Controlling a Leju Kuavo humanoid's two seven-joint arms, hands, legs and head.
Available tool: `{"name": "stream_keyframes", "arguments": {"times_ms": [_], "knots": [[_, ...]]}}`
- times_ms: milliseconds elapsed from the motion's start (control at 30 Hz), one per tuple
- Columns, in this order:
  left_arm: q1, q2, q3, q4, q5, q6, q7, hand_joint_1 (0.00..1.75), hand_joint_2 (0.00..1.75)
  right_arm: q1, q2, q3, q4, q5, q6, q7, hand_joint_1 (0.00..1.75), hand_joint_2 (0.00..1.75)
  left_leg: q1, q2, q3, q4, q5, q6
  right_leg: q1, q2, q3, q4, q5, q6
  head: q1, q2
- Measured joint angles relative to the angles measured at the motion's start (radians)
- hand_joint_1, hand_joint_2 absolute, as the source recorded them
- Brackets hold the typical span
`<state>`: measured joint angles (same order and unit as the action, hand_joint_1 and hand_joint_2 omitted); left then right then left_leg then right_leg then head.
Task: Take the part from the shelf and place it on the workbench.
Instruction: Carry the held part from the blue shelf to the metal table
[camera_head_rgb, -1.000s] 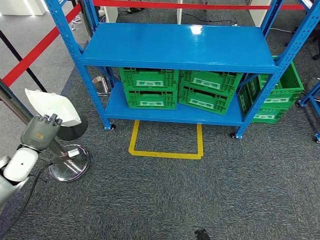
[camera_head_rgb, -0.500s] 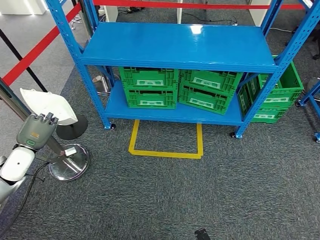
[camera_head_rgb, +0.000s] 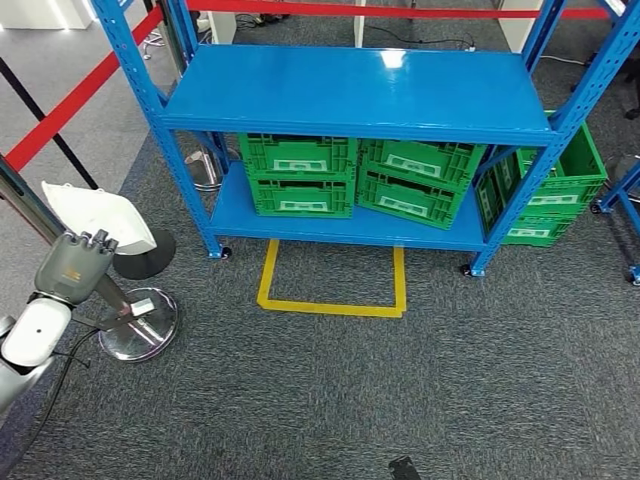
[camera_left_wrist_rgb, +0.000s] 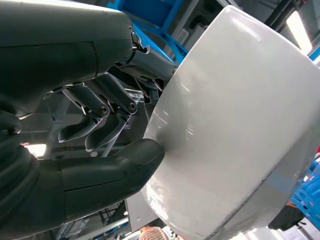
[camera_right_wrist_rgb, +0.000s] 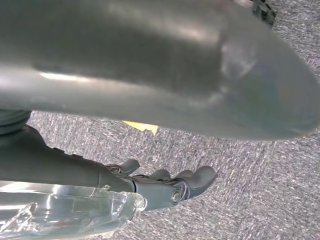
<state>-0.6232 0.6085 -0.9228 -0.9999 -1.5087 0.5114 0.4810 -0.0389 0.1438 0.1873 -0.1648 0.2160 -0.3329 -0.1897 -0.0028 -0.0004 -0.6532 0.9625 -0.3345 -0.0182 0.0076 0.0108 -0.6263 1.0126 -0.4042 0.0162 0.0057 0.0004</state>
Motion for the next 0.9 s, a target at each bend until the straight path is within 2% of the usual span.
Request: {"name": "stream_keyframes", "arguments": {"times_ms": [333,600,633,667,700,767,800,833,867,900], "knots": [[0.01,0.012,0.001,-0.012,0.0,-0.003,0.006,1.75,1.75,0.0,0.0,0.0,0.0,-0.003,-0.011,-0.035,0.0,0.0,0.0,0.0,-0.001,0.0,0.0,0.0,0.0,0.0,-0.001,0.0,0.0,0.0,0.0,0.0],[0.023,0.032,0.002,-0.031,0.0,-0.012,0.007,1.75,1.75,0.0,0.0,-0.001,0.0,0.0,-0.023,-0.051,0.0,0.0,-0.003,-0.001,-0.002,-0.001,0.0,0.019,-0.005,-0.002,0.0,-0.004,0.001,0.016,0.0,0.0],[0.024,0.034,0.002,-0.033,0.0,-0.012,0.008,1.75,1.75,0.0,0.001,-0.001,0.0,0.0,-0.025,-0.051,0.0,0.0,0.0,-0.001,0.001,-0.007,0.003,0.022,-0.005,-0.003,-0.003,0.004,-0.01,0.019,0.0,0.0],[0.025,0.036,0.001,-0.035,0.0,-0.012,0.01,1.75,1.75,0.0,0.001,-0.001,0.0,0.0,-0.026,-0.051,0.0,0.0,0.003,-0.002,0.004,-0.012,0.007,0.025,-0.004,-0.003,-0.013,0.03,-0.032,0.023,0.002,0.0],[0.026,0.036,0.001,-0.036,0.0,-0.013,0.012,1.75,1.75,0.001,0.001,-0.001,0.0,0.0,-0.027,-0.052,0.0,0.0,0.006,-0.004,0.005,-0.015,0.009,0.027,-0.005,-0.003,-0.03,0.077,-0.067,0.026,0.003,0.0],[0.03,0.036,0.0,-0.036,0.0,-0.014,0.014,1.75,1.75,0.001,0.001,-0.001,0.0,0.0,-0.028,-0.052,0.0,0.0,0.008,-0.012,0.0,-0.015,0.012,0.028,-0.009,-0.003,-0.076,0.208,-0.145,0.033,0.005,0.0],[0.034,0.036,0.0,-0.036,0.0,-0.014,0.015,1.75,1.75,0.001,0.001,-0.001,0.0,0.0,-0.029,-0.052,0.0,0.0,0.009,-0.017,-0.003,-0.014,0.015,0.026,-0.01,-0.004,-0.091,0.256,-0.168,0.036,0.005,0.0],[0.036,0.036,0.0,-0.036,0.0,-0.014,0.015,1.75,1.75,0.002,0.001,-0.001,0.0,0.0,-0.03,-0.052,0.0,0.0,0.01,-0.025,-0.007,-0.013,0.017,0.023,-0.011,-0.003,-0.089,0.27,-0.173,0.039,0.005,0.0],[0.039,0.035,-0.001,-0.036,0.0,-0.015,0.015,1.75,1.75,0.002,0.001,-0.002,0.0,0.0,-0.03,-0.053,0.0,0.0,0.012,-0.033,-0.012,-0.012,0.02,0.019,-0.013,-0.002,-0.068,0.245,-0.16,0.041,0.005,0.0],[0.04,0.035,-0.001,-0.036,0.0,-0.014,0.015,1.75,1.75,0.002,0.001,-0.002,0.0,0.0,-0.031,-0.053,0.0,0.0,0.015,-0.042,-0.017,-0.009,0.024,0.014,-0.015,0.005,-0.029,0.185,-0.136,0.042,0.005,0.0]]}}
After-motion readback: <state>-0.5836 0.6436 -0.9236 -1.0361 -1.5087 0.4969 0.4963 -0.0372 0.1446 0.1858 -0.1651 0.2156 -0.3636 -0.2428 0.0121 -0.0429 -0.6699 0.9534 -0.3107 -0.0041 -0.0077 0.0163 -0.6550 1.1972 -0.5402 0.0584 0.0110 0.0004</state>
